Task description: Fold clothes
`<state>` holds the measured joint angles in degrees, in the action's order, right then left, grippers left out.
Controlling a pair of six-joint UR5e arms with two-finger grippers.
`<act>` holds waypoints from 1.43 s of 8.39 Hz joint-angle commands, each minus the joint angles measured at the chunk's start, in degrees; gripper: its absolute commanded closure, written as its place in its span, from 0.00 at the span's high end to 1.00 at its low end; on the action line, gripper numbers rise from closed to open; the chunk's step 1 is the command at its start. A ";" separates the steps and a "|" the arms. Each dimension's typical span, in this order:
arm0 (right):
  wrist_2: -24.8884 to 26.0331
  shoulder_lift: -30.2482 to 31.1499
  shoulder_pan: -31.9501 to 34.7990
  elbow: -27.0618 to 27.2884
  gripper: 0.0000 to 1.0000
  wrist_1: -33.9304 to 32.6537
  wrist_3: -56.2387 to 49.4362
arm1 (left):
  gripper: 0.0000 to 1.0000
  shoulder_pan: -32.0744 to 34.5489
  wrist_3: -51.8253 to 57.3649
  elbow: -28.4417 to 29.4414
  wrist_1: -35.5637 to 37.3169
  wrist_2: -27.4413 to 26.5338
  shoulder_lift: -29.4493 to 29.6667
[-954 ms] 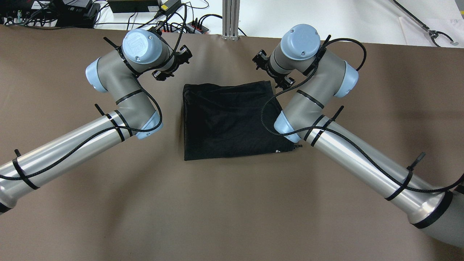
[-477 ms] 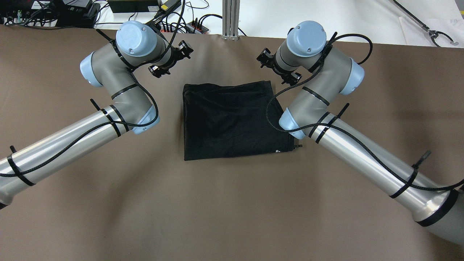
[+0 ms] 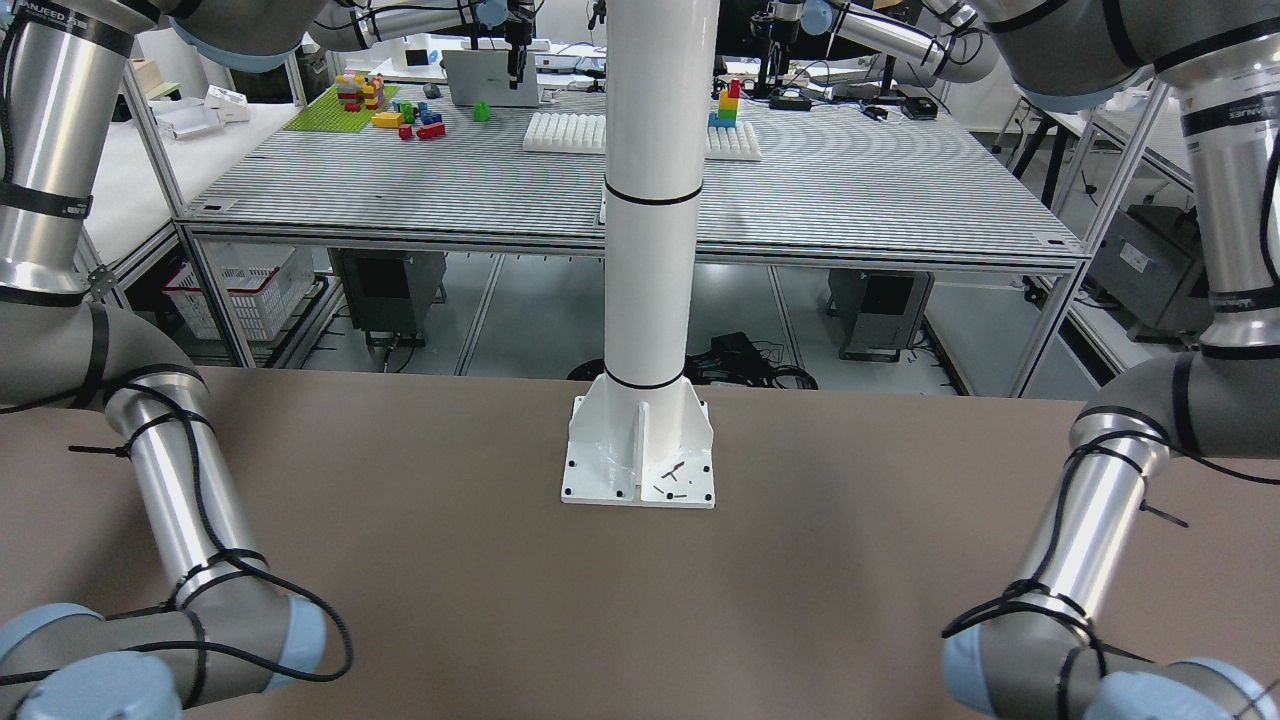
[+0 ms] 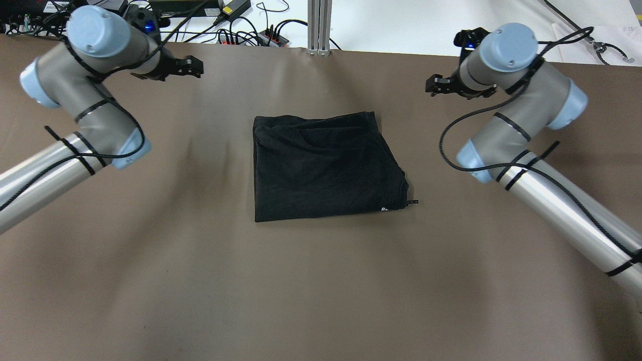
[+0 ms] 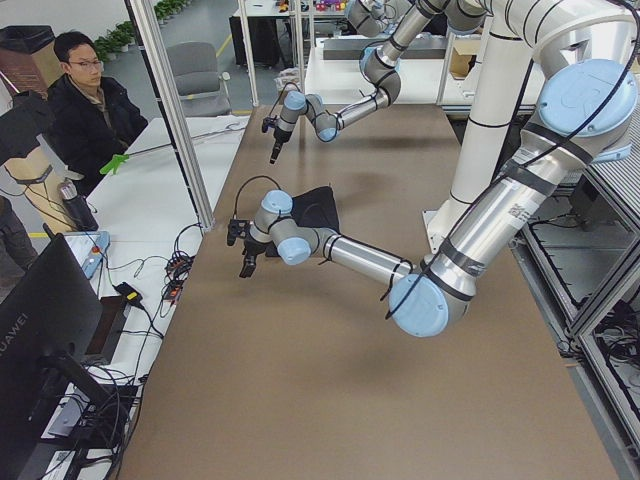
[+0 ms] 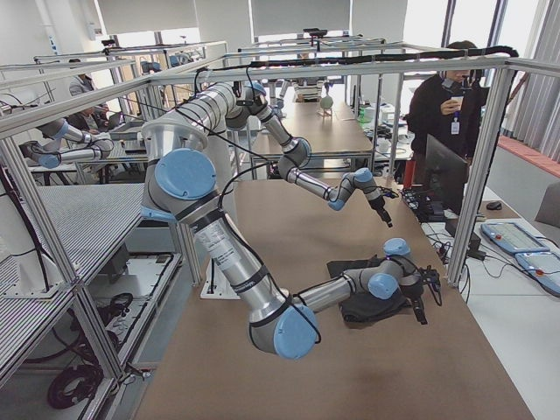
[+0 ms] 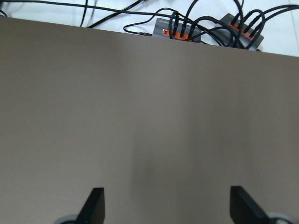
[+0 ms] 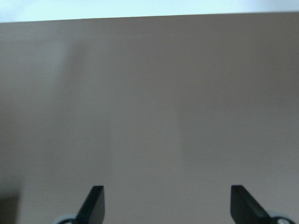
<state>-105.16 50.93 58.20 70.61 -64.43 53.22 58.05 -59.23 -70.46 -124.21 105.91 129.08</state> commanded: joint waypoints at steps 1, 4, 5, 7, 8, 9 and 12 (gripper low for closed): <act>-0.75 9.60 8.14 3.91 0.95 -0.43 -26.70 | 0.94 7.85 20.50 -9.49 0.11 3.86 -13.98; -1.36 16.20 18.15 5.06 0.95 -0.52 -48.85 | 0.94 15.39 39.47 -15.21 -0.42 0.45 -25.16; -1.45 18.65 21.66 6.20 0.95 0.09 -53.53 | 0.94 18.64 45.20 -17.41 -0.51 0.00 -28.94; -1.28 25.49 27.11 10.50 0.95 0.36 -59.61 | 0.94 25.59 53.65 -18.75 -0.60 -0.18 -34.40; -1.19 28.93 29.93 11.82 0.95 0.53 -63.29 | 0.94 28.75 59.69 -18.93 -0.77 0.25 -36.95; -1.36 30.61 33.78 12.27 0.95 0.97 -66.46 | 0.94 31.92 63.24 -18.67 -0.68 0.78 -37.32; -1.36 35.10 36.46 16.48 0.95 0.89 -67.73 | 0.94 33.52 63.54 -19.02 -4.17 1.74 -40.31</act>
<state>-106.53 83.14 93.37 84.45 -63.58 -13.80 89.83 3.59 -89.42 -125.31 106.80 90.78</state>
